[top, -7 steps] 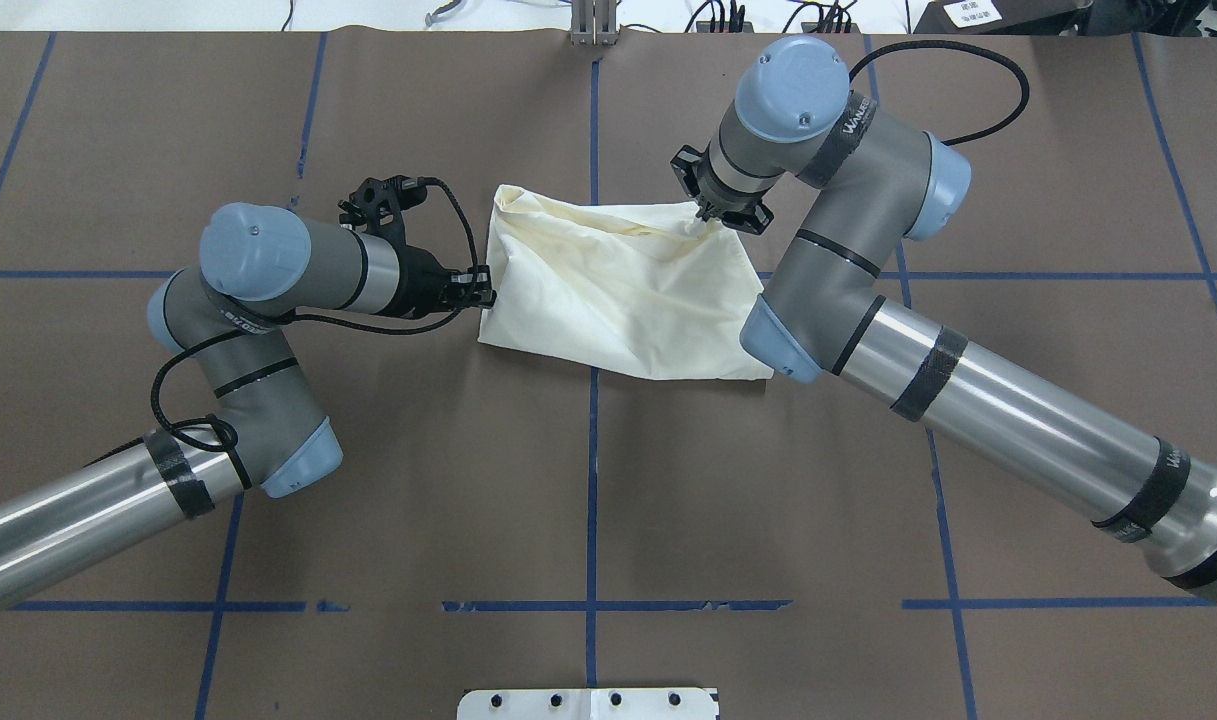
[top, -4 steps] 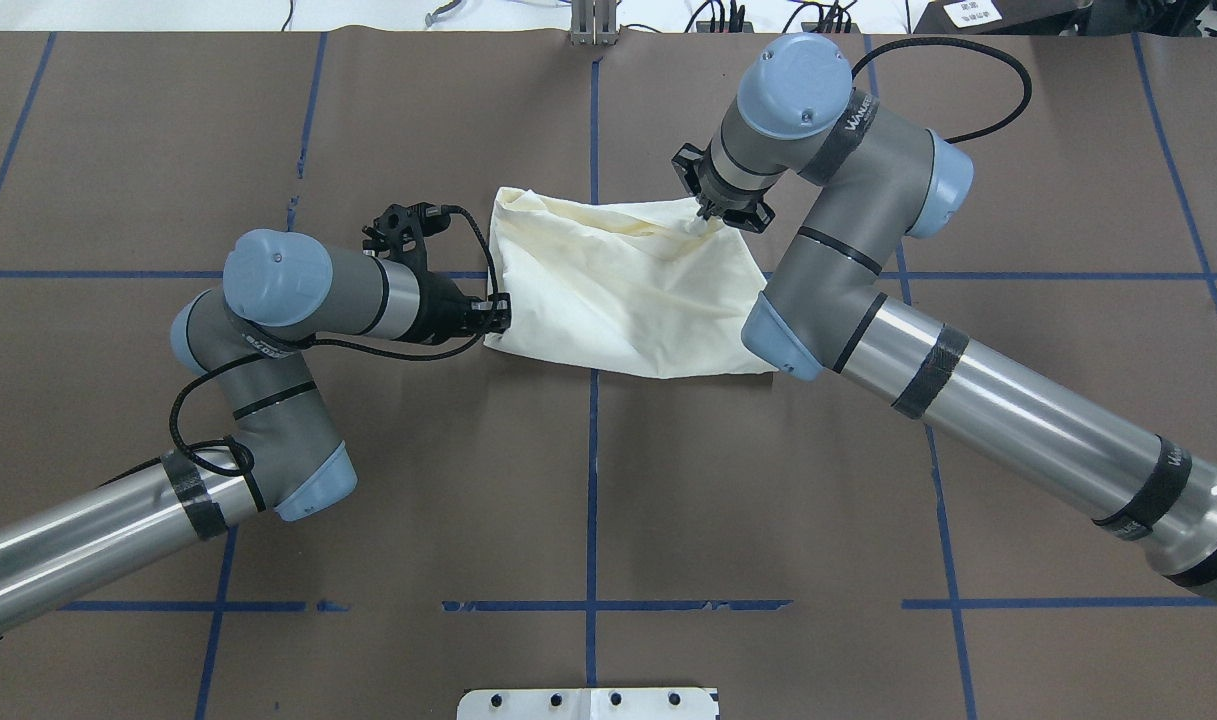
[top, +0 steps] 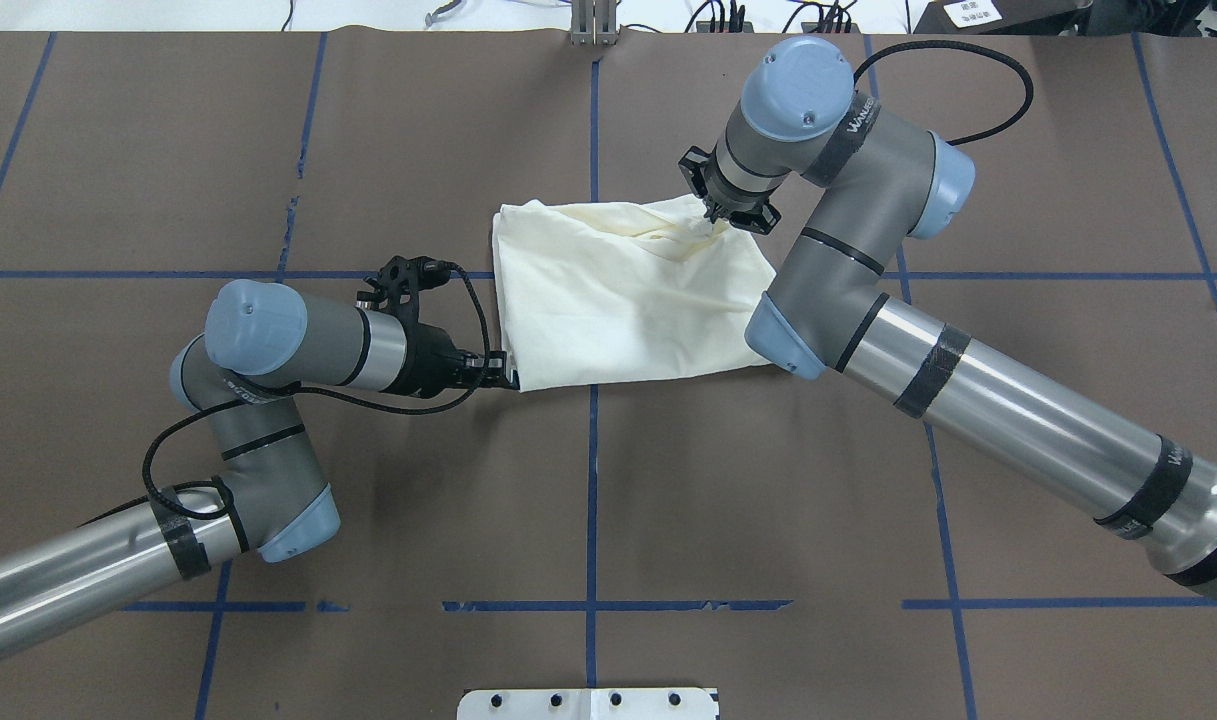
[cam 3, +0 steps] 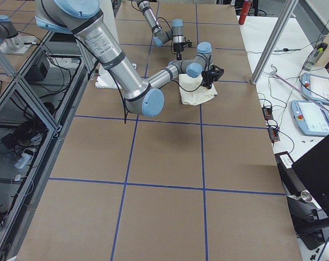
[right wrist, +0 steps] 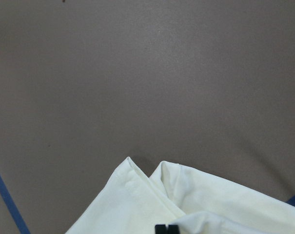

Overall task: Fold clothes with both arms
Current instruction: 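Open the right gripper and raise it away while the left gripper releases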

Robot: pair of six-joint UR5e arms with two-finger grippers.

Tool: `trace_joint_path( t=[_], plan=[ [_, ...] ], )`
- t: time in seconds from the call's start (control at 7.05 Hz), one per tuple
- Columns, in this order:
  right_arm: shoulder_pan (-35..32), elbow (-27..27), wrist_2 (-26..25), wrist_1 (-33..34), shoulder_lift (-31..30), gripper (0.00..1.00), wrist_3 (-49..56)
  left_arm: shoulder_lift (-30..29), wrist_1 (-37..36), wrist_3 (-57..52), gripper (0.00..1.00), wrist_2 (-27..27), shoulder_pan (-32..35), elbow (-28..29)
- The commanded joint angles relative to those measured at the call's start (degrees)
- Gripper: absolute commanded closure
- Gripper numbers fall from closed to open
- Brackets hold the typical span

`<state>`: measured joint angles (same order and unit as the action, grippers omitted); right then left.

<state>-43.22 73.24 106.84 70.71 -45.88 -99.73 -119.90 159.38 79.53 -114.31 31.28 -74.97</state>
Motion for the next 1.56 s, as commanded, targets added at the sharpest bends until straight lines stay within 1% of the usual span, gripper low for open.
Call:
trace_joint_path(
  t=[0.0, 0.14, 0.28, 0.43, 0.57, 0.71, 0.99, 1.42],
  plan=[
    [-0.55, -0.47, 0.12, -0.05, 0.0, 1.0, 1.02, 0.98, 2.77, 2.82, 1.0, -1.36, -1.57, -1.66],
    [-1.68, -0.47, 0.29, 0.04, 0.0, 0.01, 5.29, 1.68, 2.26, 2.82, 1.0, -1.36, -1.58, -4.28],
    [-3.69, -0.47, 1.43, 0.04, -0.26, 0.0, 8.12, 1.17, 1.64, 3.17, 1.0, -0.75, 1.03, -5.09],
    [-7.02, -0.38, 6.14, 0.04, -0.18, 0.0, 12.41, -0.58, -1.58, 3.69, 1.0, 0.65, 4.19, -3.8],
    [-8.27, -0.38, 8.79, -0.05, -0.44, 0.0, 13.59, -4.95, -4.49, 3.61, 1.0, 4.4, 4.48, 0.05],
    [-8.46, -0.29, 8.99, -0.05, -0.35, 0.0, 13.69, -6.38, -4.6, 3.52, 1.0, 4.7, 4.4, 2.96],
    [-8.55, -0.12, 9.0, -0.05, -0.44, 0.0, 14.48, -6.66, -4.69, 3.44, 1.0, 4.79, 4.05, 5.7],
    [-8.46, 0.24, 8.91, -0.14, -0.44, 0.0, 14.39, -5.78, -4.69, 3.44, 1.0, 4.53, 4.05, 5.45]
  ],
)
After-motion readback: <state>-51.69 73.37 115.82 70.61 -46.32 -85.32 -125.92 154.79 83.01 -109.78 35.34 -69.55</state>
